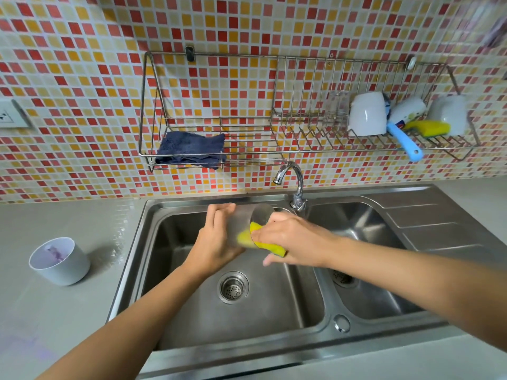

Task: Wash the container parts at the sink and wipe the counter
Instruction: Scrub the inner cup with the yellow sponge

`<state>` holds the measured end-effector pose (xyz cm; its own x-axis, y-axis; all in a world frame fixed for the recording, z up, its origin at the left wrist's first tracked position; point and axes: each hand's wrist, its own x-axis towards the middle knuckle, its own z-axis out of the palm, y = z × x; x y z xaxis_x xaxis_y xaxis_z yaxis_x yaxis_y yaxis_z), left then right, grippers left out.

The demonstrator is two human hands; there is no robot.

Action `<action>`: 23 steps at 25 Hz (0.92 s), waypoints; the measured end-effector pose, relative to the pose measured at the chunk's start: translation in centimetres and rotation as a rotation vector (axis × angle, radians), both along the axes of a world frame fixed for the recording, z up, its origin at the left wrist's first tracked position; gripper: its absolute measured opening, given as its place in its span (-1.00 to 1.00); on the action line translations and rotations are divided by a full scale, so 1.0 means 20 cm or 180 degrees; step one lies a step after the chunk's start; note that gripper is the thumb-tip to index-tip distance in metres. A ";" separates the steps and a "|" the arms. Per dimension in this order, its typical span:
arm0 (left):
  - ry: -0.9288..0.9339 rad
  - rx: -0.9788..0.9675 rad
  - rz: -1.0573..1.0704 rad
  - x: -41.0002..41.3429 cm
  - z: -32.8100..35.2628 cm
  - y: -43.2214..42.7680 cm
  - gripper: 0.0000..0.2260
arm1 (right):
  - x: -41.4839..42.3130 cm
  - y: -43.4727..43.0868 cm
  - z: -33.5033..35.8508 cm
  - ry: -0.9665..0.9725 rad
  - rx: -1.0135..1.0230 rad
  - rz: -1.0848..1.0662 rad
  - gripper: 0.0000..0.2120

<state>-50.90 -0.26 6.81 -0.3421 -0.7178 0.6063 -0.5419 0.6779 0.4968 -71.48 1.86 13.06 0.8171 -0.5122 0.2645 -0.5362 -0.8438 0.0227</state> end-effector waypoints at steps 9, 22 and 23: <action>0.0096 0.1105 -0.0726 0.03 0.03 0.00 -0.14 | -0.10 -0.04 0.05 0.0716 -0.1569 0.0464 -0.77; 0.0026 0.1061 0.0311 0.10 -0.05 0.00 -0.22 | -0.02 -0.05 0.16 -0.1013 0.0050 -0.1563 -0.35; 0.0080 0.1110 0.0270 0.10 -0.05 0.01 -0.22 | 0.00 -0.10 0.22 -0.1216 -0.0063 -0.1720 -0.34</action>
